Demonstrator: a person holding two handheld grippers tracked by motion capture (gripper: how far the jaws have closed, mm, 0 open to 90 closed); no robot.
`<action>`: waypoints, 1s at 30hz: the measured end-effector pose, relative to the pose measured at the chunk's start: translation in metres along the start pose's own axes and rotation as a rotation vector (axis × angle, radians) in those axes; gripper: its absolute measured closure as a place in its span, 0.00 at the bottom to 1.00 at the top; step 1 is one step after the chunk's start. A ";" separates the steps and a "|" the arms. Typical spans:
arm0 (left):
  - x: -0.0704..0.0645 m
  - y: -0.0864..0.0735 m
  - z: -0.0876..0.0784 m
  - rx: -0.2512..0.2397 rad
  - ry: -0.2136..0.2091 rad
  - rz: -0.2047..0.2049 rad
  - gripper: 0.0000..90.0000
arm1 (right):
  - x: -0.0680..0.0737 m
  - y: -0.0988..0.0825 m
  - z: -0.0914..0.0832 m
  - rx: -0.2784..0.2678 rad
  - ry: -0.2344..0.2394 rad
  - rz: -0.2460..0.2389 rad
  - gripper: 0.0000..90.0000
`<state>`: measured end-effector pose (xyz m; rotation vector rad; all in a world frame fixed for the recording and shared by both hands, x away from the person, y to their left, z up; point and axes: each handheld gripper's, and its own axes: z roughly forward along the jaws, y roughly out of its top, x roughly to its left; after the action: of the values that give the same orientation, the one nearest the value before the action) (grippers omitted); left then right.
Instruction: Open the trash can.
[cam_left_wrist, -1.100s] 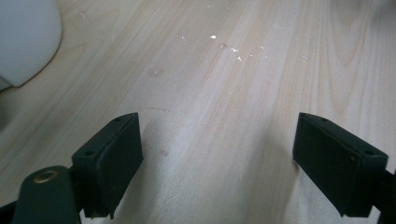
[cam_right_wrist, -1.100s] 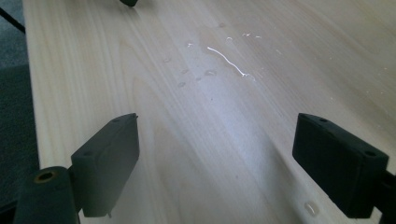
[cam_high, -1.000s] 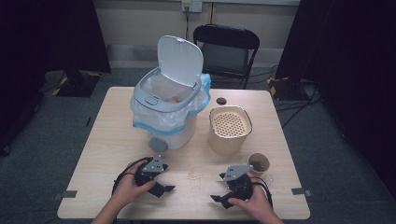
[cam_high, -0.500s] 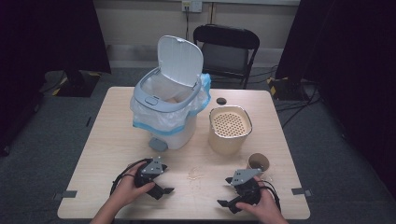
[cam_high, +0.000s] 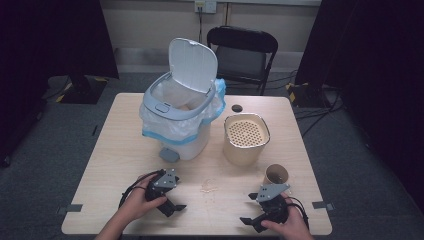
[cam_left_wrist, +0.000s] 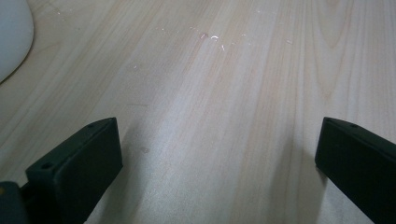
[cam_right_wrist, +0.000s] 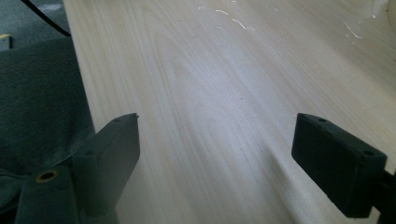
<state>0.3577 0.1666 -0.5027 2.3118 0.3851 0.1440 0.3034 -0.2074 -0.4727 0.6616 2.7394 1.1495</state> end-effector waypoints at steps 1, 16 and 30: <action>0.000 0.000 0.000 0.003 0.000 -0.001 0.00 | 0.000 -0.001 -0.002 0.000 -0.004 0.000 0.17; 0.000 0.000 0.000 0.002 0.000 -0.001 0.00 | -0.009 -0.019 -0.018 0.010 -0.021 0.033 0.17; 0.000 0.000 0.000 0.000 0.000 0.000 0.00 | -0.017 -0.032 -0.033 0.022 -0.046 0.065 0.17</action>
<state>0.3576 0.1665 -0.5027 2.3121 0.3849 0.1436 0.2989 -0.2563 -0.4730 0.7750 2.7149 1.1030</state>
